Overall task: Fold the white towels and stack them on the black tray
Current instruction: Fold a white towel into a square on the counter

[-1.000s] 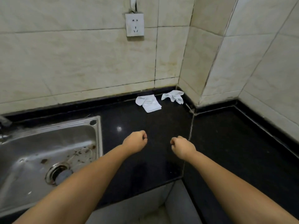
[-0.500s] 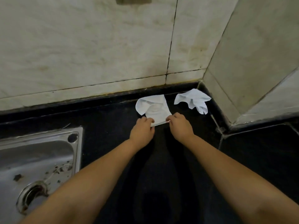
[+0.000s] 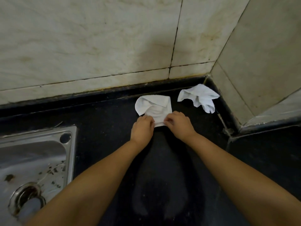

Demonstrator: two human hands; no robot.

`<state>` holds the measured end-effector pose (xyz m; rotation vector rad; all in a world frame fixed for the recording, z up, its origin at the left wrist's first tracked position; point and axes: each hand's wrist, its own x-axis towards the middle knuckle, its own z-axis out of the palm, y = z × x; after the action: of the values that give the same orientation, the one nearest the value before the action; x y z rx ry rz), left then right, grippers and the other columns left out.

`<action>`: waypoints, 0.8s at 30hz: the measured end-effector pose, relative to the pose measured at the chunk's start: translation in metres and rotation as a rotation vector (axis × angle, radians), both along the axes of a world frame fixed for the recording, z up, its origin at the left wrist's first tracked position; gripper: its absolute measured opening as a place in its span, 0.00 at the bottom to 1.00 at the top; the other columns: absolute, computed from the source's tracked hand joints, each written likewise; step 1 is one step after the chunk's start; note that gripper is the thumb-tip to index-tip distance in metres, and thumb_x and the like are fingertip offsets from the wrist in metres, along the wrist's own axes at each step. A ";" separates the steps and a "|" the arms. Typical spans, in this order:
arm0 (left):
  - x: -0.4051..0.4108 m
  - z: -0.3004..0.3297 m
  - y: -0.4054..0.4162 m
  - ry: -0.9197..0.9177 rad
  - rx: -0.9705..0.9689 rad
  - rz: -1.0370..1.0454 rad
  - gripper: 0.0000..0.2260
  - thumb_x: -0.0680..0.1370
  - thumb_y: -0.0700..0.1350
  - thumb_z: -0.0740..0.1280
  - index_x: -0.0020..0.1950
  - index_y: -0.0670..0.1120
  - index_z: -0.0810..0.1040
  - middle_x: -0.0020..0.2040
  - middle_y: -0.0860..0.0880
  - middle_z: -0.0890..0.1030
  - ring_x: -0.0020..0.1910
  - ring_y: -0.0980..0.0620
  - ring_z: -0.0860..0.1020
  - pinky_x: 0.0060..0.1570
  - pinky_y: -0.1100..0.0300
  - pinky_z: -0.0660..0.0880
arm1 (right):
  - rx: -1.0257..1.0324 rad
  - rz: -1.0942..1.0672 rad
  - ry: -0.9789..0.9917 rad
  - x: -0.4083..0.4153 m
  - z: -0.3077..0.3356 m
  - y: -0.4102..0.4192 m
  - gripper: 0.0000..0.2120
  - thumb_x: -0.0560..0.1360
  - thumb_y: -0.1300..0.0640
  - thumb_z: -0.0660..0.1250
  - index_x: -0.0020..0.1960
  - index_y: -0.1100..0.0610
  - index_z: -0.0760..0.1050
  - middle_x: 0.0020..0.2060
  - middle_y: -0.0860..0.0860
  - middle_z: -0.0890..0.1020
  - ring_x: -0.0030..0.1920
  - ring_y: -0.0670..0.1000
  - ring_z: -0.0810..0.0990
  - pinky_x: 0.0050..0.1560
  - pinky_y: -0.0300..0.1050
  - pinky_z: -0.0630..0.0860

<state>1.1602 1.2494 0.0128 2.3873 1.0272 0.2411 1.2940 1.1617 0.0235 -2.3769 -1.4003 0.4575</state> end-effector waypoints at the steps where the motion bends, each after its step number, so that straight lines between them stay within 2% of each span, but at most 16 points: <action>1: -0.007 0.006 -0.003 -0.051 -0.022 0.011 0.05 0.79 0.42 0.61 0.47 0.42 0.76 0.48 0.46 0.77 0.49 0.47 0.74 0.49 0.49 0.74 | 0.034 -0.003 0.047 -0.004 0.008 -0.005 0.08 0.77 0.53 0.64 0.50 0.56 0.78 0.48 0.53 0.78 0.53 0.54 0.75 0.55 0.51 0.71; 4: -0.027 0.027 -0.014 -0.161 0.009 -0.021 0.04 0.78 0.40 0.61 0.44 0.44 0.73 0.42 0.49 0.75 0.43 0.49 0.74 0.43 0.51 0.74 | 0.138 0.001 0.134 -0.022 0.041 -0.021 0.05 0.77 0.56 0.62 0.47 0.56 0.75 0.44 0.52 0.80 0.48 0.54 0.78 0.53 0.53 0.74; 7: -0.050 0.052 -0.027 -0.206 0.027 -0.023 0.03 0.77 0.39 0.62 0.44 0.44 0.74 0.42 0.49 0.74 0.44 0.49 0.73 0.43 0.55 0.73 | 0.241 -0.043 0.226 -0.046 0.083 -0.039 0.04 0.79 0.57 0.60 0.47 0.55 0.71 0.41 0.51 0.79 0.43 0.52 0.79 0.44 0.47 0.74; 11: -0.088 0.086 -0.039 -0.265 -0.079 0.075 0.06 0.77 0.40 0.63 0.45 0.42 0.79 0.41 0.49 0.76 0.41 0.52 0.74 0.40 0.60 0.67 | 0.335 -0.108 0.182 -0.076 0.129 -0.068 0.06 0.80 0.57 0.59 0.49 0.58 0.72 0.39 0.49 0.76 0.37 0.44 0.73 0.34 0.39 0.68; 15: -0.130 0.114 -0.044 -0.269 -0.094 0.059 0.08 0.78 0.43 0.64 0.48 0.43 0.81 0.40 0.50 0.79 0.41 0.53 0.76 0.41 0.61 0.68 | 0.409 -0.256 0.143 -0.087 0.153 -0.102 0.07 0.79 0.57 0.60 0.51 0.58 0.75 0.45 0.47 0.76 0.47 0.46 0.73 0.41 0.39 0.64; 17: -0.145 0.129 -0.043 -0.292 -0.076 0.051 0.08 0.78 0.43 0.64 0.48 0.42 0.82 0.42 0.48 0.80 0.42 0.52 0.76 0.42 0.60 0.68 | 0.413 -0.272 0.170 -0.085 0.161 -0.115 0.08 0.79 0.57 0.60 0.53 0.57 0.76 0.49 0.46 0.77 0.51 0.46 0.73 0.46 0.38 0.66; 19: -0.153 0.147 -0.041 -0.335 -0.084 0.068 0.09 0.78 0.43 0.64 0.46 0.40 0.81 0.41 0.44 0.81 0.41 0.51 0.75 0.39 0.59 0.67 | 0.405 -0.273 0.214 -0.085 0.169 -0.122 0.09 0.79 0.57 0.60 0.56 0.55 0.77 0.52 0.47 0.76 0.53 0.47 0.73 0.51 0.40 0.67; 21: -0.155 0.164 -0.041 -0.394 -0.119 0.097 0.10 0.78 0.44 0.63 0.43 0.40 0.80 0.38 0.44 0.79 0.38 0.50 0.74 0.36 0.58 0.66 | 0.440 -0.297 0.279 -0.085 0.175 -0.124 0.08 0.78 0.59 0.61 0.54 0.54 0.77 0.49 0.48 0.78 0.51 0.49 0.75 0.49 0.41 0.69; 23: -0.155 0.178 -0.044 -0.475 -0.167 0.131 0.10 0.78 0.44 0.64 0.40 0.40 0.78 0.35 0.46 0.76 0.36 0.51 0.71 0.35 0.58 0.65 | 0.529 -0.356 0.387 -0.085 0.182 -0.125 0.05 0.78 0.60 0.63 0.49 0.53 0.77 0.43 0.49 0.79 0.48 0.52 0.76 0.44 0.43 0.72; 24: -0.156 0.183 -0.047 -0.523 -0.217 0.149 0.10 0.78 0.44 0.64 0.40 0.40 0.78 0.35 0.47 0.75 0.35 0.52 0.71 0.35 0.58 0.66 | 0.568 -0.383 0.442 -0.087 0.185 -0.127 0.04 0.77 0.59 0.64 0.47 0.53 0.77 0.42 0.50 0.79 0.47 0.53 0.77 0.44 0.44 0.74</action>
<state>1.0043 1.2028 0.1961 1.9049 0.9210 0.7244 1.2071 1.0347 0.2089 -1.8628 -0.7289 0.3820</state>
